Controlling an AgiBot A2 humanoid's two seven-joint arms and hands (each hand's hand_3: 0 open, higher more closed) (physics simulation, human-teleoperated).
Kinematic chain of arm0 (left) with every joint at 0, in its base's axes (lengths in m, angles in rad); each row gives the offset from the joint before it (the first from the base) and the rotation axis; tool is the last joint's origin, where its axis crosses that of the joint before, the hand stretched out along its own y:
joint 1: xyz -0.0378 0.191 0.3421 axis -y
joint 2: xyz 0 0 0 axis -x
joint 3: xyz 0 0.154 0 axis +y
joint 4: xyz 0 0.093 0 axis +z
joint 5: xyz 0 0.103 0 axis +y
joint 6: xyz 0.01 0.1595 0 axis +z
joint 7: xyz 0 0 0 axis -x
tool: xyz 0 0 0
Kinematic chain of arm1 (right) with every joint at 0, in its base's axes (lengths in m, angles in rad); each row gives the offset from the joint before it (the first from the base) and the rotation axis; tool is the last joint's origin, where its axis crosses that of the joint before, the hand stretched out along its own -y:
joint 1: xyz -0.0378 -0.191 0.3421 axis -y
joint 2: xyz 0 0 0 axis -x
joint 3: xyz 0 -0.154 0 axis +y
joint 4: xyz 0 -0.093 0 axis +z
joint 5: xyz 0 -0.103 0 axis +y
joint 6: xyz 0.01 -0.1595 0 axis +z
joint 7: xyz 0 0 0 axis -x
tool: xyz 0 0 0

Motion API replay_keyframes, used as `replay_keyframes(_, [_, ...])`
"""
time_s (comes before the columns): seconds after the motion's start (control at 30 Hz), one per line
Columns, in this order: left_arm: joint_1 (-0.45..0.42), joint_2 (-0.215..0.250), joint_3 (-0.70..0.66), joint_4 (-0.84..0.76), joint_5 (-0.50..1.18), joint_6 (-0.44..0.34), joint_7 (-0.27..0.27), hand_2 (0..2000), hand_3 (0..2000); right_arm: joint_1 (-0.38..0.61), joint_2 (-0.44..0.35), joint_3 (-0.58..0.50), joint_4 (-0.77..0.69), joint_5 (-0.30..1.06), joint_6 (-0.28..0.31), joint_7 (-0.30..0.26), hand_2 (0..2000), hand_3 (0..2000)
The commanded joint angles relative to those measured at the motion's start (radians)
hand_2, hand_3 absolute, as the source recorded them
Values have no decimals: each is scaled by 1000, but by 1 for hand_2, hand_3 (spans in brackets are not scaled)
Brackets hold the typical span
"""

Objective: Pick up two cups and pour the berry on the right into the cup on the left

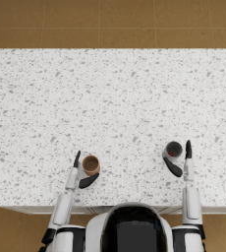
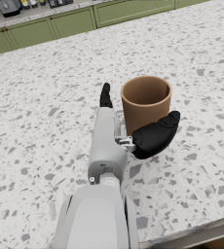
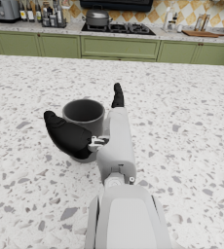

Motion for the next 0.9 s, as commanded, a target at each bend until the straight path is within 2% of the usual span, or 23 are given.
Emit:
replay_keyframes(0.03, [20,11,-5,31,0,0,0,0,0,30,-5,23,-52,0,0,0,0,0])
replay_keyframes(0.33, [37,40,23,58,0,-3,0,0,0,100,-31,43,-220,0,0,0,0,0])
replay_keyframes(0.77, [85,91,38,97,0,-4,0,0,0,142,-62,38,-260,0,3,1,0,0])
replay_keyframes(0.8, [77,89,35,86,0,-4,0,1361,327,134,-63,34,-248,0,5,1,0,0])
replay_keyframes(0.83, [76,90,32,82,0,-16,0,2000,653,138,-65,29,-253,0,5,0,1361,327])
replay_keyframes(0.87, [70,90,25,71,0,-30,1,2000,980,134,-67,29,-248,0,24,1,2000,653])
replay_keyframes(0.9, [73,93,22,70,0,-42,2,2000,1280,138,-69,32,-251,0,45,0,2000,980])
